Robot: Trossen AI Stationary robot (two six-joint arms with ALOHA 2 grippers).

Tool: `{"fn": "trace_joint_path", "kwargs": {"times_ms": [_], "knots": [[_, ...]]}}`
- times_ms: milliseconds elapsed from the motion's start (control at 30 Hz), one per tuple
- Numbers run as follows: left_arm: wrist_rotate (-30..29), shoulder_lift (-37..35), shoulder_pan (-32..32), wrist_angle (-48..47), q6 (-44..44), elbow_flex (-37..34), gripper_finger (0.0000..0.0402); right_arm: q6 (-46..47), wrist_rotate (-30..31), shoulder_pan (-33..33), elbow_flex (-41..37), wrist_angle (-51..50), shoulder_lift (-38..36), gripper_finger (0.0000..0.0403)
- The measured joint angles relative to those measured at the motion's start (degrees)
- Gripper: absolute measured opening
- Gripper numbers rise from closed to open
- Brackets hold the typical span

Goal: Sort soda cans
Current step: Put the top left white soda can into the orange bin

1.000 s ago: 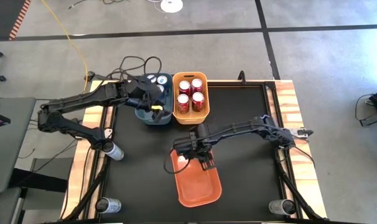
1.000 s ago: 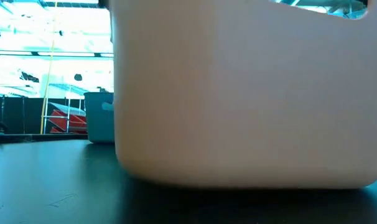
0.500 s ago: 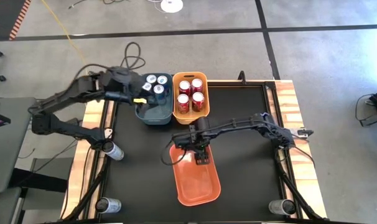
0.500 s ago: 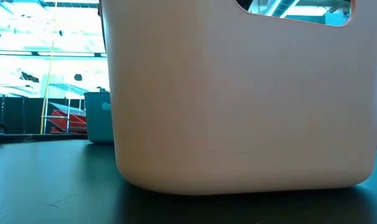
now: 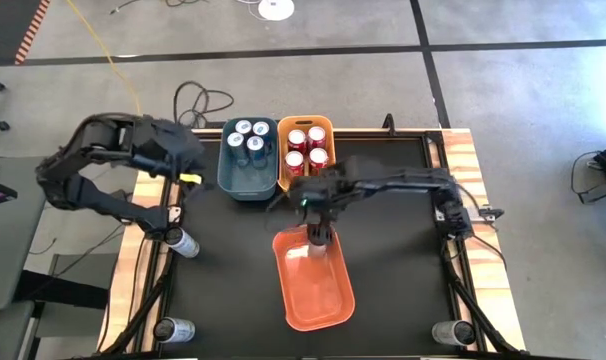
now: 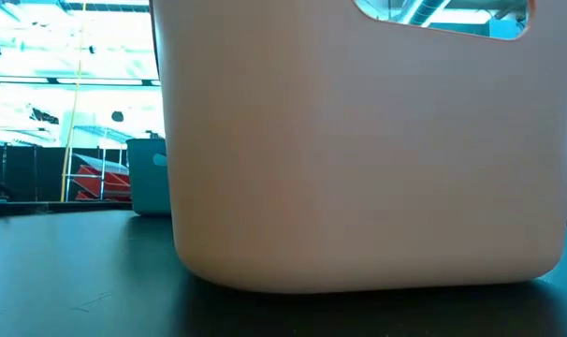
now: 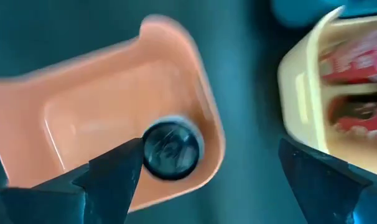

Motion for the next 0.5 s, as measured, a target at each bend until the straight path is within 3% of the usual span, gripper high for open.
{"fn": "trace_joint_path", "kwargs": {"times_ms": [233,500], "knots": [[0.74,-0.35,-6.81,-4.04,-10.06,-3.94,0.0313,3.01,-0.07,-3.21,0.00,1.58,-7.10,0.0385],[1.91,-5.73,-15.54,-4.09,-31.11,-14.70,0.0313,5.76,2.38,-6.68,0.00,-0.05,-15.16,0.0384]]}}
